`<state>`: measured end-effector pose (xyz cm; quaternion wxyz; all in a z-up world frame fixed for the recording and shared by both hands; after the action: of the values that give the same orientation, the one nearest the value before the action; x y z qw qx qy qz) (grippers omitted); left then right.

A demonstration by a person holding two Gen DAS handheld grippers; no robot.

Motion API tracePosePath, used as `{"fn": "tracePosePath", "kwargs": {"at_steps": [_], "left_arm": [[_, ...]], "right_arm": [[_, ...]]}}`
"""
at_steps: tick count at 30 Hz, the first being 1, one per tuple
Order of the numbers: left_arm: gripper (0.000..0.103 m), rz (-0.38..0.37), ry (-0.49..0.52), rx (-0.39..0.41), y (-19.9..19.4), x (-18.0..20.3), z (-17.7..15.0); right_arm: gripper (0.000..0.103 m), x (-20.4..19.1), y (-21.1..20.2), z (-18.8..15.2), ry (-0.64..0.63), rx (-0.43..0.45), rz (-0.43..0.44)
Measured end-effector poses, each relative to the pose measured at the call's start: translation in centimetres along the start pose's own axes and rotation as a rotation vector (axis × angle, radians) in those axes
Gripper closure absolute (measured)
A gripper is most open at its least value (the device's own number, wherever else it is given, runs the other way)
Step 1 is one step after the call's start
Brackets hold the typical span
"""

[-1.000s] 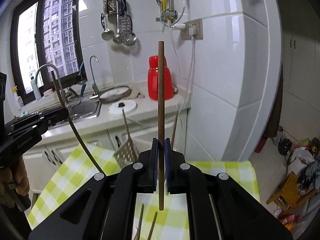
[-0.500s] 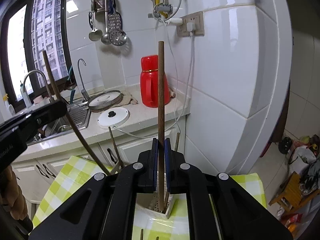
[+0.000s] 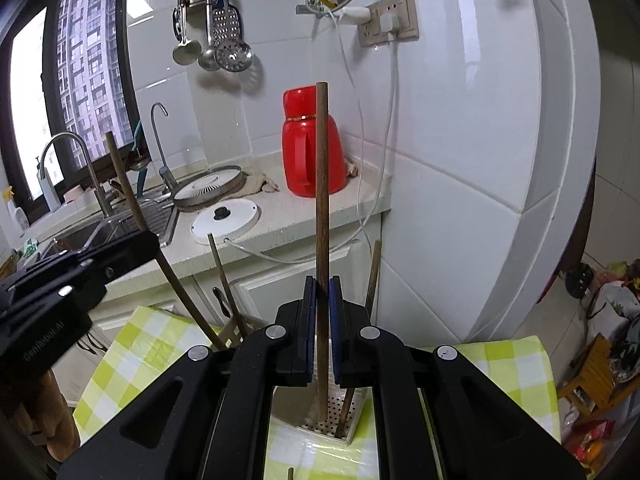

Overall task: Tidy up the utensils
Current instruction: 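Lower the chopsticks into the basket and open both tools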

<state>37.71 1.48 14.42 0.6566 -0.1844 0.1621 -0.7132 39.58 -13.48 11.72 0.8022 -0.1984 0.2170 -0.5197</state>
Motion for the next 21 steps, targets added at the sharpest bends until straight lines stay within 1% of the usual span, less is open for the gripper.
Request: {"fn": "tracePosePath", "kwargs": {"at_steps": [6,18,21], "left_arm": [[0.097,0.007,-0.004,-0.047,2.2,-0.4,-1.6],[0.097,0.021,0.017,-0.124,4.7,-0.4,-3.6],[0.097,0.031,0.025,-0.163,5.6,-0.4,-4.1]], "right_arm": [[0.096,0.3,1.6,-1.3,0.001,-0.032,-0.008],[0.096,1.0,4.1,-3.5,0.007,-0.085,-0.008],[0.096,0.9,4.6,-4.0,-0.004,-0.110,-0.006]]}}
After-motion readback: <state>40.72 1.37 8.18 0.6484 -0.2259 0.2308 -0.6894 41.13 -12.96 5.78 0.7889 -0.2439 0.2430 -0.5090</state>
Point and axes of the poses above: each gripper's, at about its wrist camera, not at the fingertips, and y roughly the way its jaws point, x to its right, z to its top, the point moved 1 cm from there along y, roughly the way its jaws point, and after that the axes turned 2 degrees about z, right-handed, at the moved point
